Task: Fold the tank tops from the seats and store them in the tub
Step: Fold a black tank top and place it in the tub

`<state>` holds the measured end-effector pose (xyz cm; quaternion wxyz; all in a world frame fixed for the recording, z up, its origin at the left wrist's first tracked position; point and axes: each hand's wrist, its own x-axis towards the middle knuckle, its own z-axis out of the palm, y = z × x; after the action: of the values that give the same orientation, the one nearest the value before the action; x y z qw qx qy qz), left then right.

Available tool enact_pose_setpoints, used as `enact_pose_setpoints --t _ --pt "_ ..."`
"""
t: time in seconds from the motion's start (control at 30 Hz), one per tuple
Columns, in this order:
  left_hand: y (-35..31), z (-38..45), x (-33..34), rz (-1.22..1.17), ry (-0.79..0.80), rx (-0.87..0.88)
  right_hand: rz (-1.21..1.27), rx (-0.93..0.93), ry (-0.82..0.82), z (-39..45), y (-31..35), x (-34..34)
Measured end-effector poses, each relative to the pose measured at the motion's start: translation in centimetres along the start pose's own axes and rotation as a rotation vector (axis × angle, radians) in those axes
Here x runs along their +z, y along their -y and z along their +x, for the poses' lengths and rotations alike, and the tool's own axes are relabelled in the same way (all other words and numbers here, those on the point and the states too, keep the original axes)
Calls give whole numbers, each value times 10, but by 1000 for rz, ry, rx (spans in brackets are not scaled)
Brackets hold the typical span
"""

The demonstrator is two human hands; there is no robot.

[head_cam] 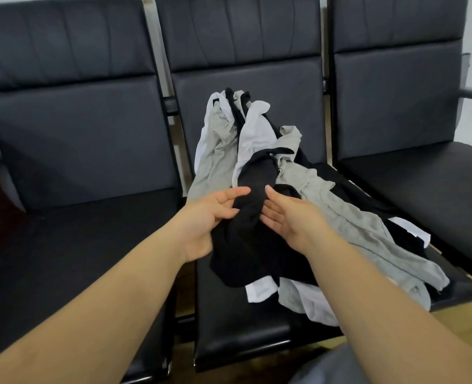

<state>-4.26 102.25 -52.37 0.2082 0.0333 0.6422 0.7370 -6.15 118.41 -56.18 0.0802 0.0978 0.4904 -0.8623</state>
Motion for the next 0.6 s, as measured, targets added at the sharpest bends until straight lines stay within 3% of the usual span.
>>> enact_pose_setpoints --t 0.13,0.33,0.47,0.6 --pt "7 -6 -10 114 17 -20 59 85 22 7 -9 13" --pt "13 -16 -28 300 189 -55 -36 117 6 17 -21 25" --pt "15 -11 -42 159 14 -49 -25 -54 93 7 -16 36" --pt "14 -5 -54 -71 -116 -139 -459 -176 313 -34 -20 56"
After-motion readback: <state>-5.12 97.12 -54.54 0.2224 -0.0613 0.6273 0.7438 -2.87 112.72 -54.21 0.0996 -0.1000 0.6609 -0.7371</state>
